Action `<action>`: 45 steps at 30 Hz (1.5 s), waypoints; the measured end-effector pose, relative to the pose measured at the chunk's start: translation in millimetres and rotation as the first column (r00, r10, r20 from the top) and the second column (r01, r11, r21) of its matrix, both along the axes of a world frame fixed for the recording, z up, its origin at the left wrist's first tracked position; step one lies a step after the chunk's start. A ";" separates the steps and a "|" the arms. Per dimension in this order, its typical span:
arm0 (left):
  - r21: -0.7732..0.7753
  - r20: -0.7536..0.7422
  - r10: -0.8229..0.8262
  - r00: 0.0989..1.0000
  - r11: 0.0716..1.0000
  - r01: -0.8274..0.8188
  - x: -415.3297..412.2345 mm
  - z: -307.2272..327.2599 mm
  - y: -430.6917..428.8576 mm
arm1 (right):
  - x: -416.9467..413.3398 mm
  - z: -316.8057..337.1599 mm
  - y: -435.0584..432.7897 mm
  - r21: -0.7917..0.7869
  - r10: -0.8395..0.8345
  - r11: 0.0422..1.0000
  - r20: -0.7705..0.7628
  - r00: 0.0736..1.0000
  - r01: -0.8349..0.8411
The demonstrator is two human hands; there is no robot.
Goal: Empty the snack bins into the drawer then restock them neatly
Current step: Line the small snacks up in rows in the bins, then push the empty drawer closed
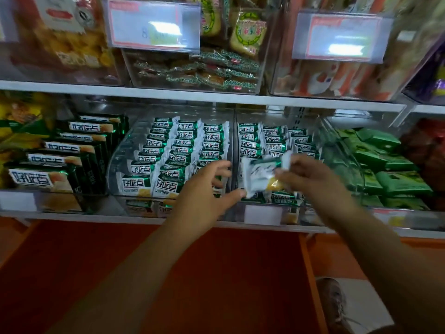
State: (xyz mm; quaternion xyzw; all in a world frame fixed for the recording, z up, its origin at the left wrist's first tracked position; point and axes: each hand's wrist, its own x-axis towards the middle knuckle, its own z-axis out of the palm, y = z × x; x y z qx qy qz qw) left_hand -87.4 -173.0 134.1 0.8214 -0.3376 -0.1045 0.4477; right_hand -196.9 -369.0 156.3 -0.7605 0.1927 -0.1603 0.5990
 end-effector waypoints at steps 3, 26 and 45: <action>0.141 0.193 0.006 0.981 0.989 -0.034 7.7 -10.4 -5.6 | -6.8 4.2 -34.0 -0.144 -0.191 0.970 0.044 0.981 0.195; 0.144 0.213 -0.021 0.977 0.989 -0.011 14.3 -40.4 -21.3 | 27.1 -62.3 -60.9 -0.802 -0.205 0.593 -0.066 0.977 0.071; 0.176 0.206 -0.062 0.977 0.984 0.025 11.9 -33.0 -15.8 | 32.0 -68.0 -57.2 -0.773 -0.198 0.635 -0.168 0.966 -0.004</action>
